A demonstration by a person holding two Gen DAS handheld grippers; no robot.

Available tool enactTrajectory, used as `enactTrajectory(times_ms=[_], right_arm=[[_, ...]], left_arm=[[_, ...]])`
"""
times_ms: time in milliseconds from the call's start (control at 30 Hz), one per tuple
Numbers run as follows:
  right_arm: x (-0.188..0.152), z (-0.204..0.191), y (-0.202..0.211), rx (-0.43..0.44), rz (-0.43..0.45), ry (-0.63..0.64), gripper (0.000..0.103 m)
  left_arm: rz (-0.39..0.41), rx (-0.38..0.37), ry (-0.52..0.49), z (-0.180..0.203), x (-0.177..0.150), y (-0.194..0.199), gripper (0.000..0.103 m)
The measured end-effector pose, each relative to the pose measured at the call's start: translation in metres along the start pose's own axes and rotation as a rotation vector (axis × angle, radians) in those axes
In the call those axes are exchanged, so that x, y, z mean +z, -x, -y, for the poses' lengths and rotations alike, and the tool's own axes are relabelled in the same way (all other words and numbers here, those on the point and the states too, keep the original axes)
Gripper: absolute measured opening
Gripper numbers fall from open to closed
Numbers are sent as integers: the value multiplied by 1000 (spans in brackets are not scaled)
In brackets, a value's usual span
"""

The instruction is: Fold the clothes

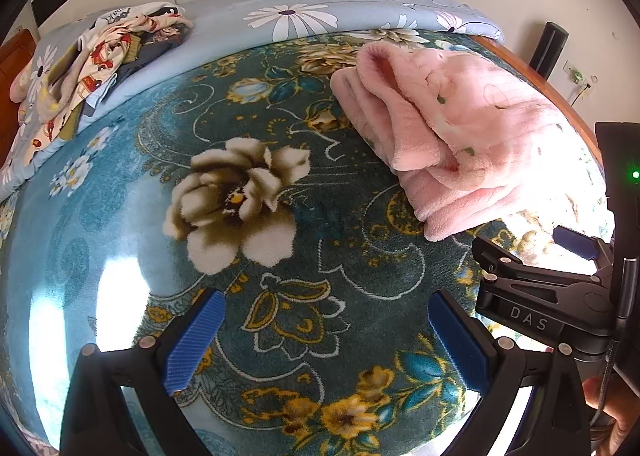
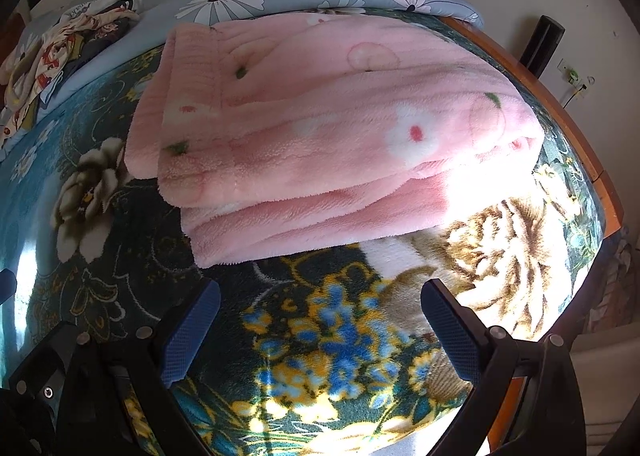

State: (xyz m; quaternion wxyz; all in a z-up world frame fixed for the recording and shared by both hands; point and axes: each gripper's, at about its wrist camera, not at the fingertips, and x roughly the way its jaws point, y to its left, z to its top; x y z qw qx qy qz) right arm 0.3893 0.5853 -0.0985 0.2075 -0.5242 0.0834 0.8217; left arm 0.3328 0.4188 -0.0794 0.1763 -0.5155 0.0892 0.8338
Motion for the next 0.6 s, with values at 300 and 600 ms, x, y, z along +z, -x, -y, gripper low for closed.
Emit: enactTrajectory(times_ms=[300,600], right_arm=[[2,-6,4,-5,-19,-8,101],[3,-11,17,-49,-24,-10,101]], left_arm=[[-3,-12,-11,0,0,2,103],[-1,-58,-13,-2,-2,5,103]])
